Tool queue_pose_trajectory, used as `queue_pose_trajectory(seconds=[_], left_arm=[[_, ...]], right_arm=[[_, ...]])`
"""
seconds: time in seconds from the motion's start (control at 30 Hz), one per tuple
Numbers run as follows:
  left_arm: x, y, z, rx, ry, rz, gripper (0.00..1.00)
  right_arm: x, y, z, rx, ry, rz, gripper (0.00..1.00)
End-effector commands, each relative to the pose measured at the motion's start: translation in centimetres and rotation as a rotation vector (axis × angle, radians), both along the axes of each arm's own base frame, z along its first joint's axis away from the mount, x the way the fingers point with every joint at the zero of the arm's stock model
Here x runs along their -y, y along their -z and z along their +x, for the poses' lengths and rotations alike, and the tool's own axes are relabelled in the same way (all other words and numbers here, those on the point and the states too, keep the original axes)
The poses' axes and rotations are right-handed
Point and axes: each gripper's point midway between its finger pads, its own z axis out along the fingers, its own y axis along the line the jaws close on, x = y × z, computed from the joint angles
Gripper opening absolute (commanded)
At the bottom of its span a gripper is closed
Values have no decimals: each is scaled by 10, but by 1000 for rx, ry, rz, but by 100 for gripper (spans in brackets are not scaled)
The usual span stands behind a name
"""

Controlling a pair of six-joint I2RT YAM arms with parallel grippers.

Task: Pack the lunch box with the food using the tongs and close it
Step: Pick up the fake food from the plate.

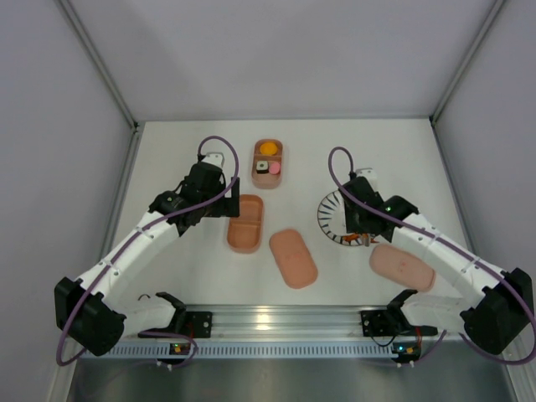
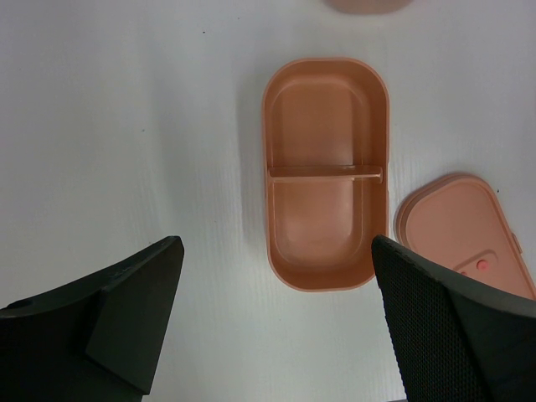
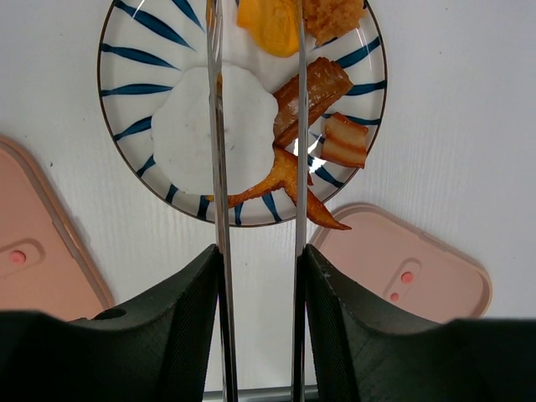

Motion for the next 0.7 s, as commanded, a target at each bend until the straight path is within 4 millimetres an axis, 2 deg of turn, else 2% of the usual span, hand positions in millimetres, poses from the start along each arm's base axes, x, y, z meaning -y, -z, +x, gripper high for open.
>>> queue_pose_trajectory(seconds=[0.0,0.23,0.67], left_arm=[[0,-8,6,38,-11,-20,99],[0,-9,6,42,-12,-18,99],[0,-8,6,38,-10,-19,99]], right_arm=[[6,0,2,3,7,-32,42],[-1,2,2,-11,-14,-8,40],[0,9,0,-43,-28,-32,39]])
